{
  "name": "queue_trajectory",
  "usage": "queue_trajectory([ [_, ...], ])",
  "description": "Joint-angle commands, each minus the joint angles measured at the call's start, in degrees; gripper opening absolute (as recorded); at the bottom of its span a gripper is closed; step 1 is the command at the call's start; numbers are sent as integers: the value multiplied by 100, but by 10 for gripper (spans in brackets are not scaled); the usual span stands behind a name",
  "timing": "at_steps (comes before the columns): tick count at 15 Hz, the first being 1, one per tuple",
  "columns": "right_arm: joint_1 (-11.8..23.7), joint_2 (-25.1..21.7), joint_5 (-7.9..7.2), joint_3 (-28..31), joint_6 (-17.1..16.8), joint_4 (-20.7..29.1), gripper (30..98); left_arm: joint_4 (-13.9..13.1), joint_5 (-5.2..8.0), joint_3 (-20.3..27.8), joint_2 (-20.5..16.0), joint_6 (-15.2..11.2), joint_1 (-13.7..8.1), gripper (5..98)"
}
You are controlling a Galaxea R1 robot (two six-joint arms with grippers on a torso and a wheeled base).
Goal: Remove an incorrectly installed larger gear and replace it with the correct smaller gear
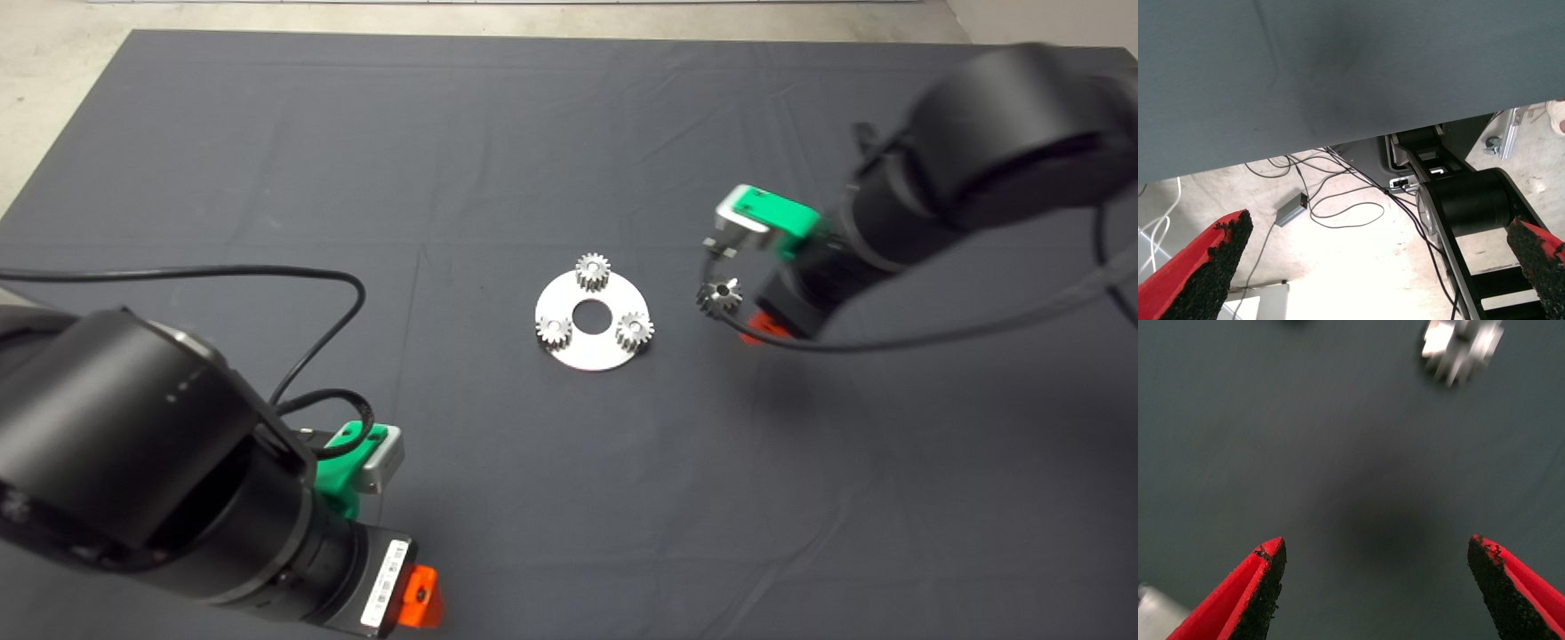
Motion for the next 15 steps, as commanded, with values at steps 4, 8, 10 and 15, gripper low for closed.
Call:
queue_trajectory([
  [4, 366, -1837, -567, 1797, 2154, 2356, 764, -76, 32, 76, -55, 0, -91, 982],
  [8, 364, -1811, -570, 1824, 2172, 2374, 847, -101, -131, 92, -61, -44, -91, 982],
  [10, 364, -1846, -576, 1830, 2172, 2382, 869, -173, -126, 101, -105, -20, -91, 982],
  [15, 348, -1555, -585, 1824, 2172, 2375, 943, -181, -117, 92, -173, 34, -118, 983],
])
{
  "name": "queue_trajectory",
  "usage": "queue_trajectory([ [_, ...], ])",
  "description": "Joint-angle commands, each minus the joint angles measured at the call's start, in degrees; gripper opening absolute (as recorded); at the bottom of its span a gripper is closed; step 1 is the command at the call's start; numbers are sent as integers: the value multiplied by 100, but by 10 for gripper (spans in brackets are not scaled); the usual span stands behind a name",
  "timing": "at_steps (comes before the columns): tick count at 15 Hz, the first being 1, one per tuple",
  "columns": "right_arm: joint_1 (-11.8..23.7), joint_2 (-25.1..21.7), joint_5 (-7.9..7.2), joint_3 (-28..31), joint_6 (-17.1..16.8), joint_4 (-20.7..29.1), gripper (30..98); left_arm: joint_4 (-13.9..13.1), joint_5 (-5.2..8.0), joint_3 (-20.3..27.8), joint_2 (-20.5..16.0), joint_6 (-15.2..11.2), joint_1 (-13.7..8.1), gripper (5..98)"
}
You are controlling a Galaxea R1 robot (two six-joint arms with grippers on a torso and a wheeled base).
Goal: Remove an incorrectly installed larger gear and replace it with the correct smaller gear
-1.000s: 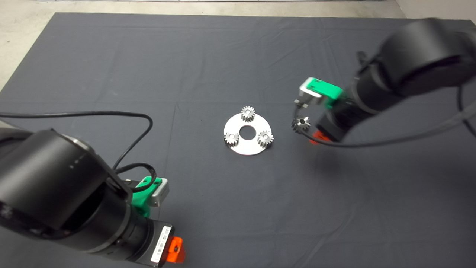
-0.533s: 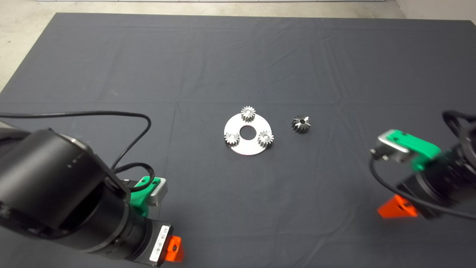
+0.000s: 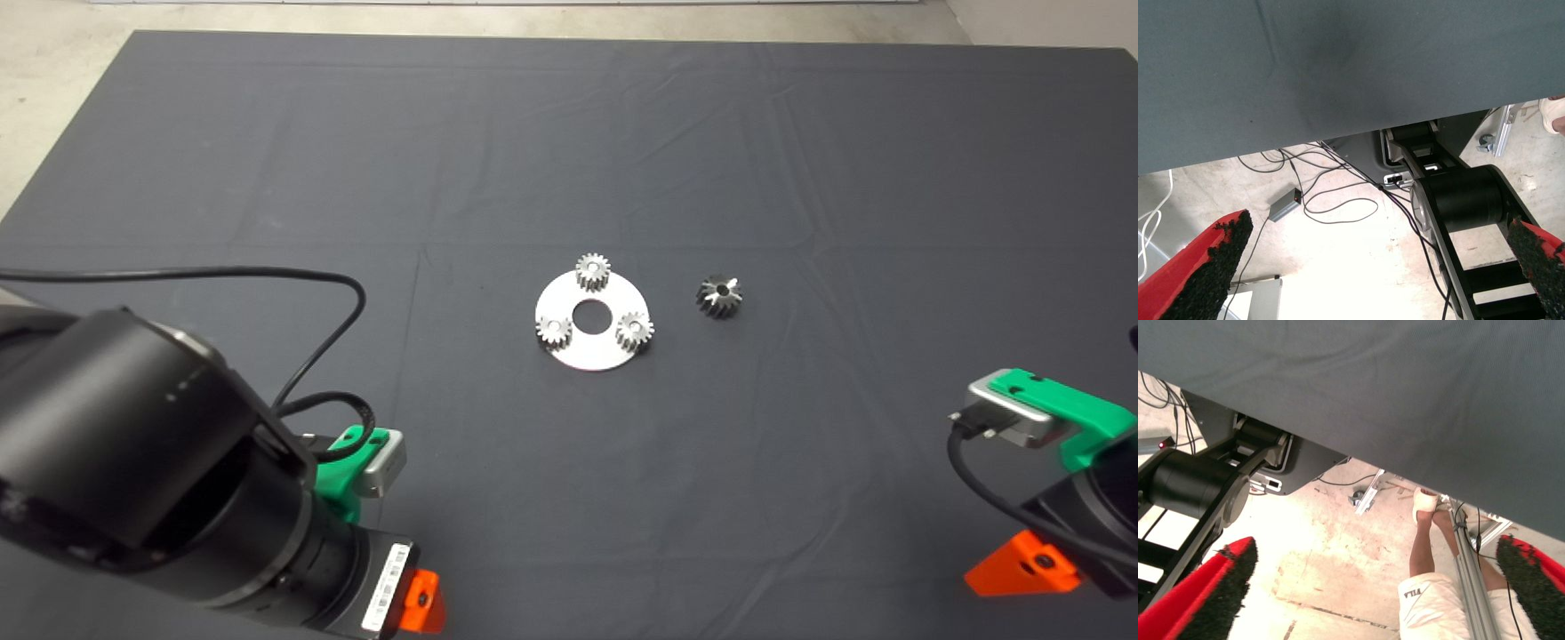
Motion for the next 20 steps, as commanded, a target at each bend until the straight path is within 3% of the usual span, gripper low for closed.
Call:
queue_trajectory([
  [1, 105, 260, -586, 46, 56, 227, 971, -110, -3, 74, -42, 57, -124, 982],
  [5, 105, 220, -590, 46, 74, 227, 976, -110, -26, 83, -20, 233, -124, 982],
  [7, 105, 293, -586, 55, 74, 227, 976, -101, -30, 92, 178, 268, -124, 982],
  [11, 105, 268, -586, 57, 74, 236, 976, -110, -54, 92, 250, 172, -124, 982],
  [14, 105, 311, -586, 64, 74, 236, 976, -101, -239, 92, 309, 5, -115, 982],
  [20, 105, 361, -621, 81, 74, 229, 976, -110, -285, 92, 294, 11, -122, 982],
])
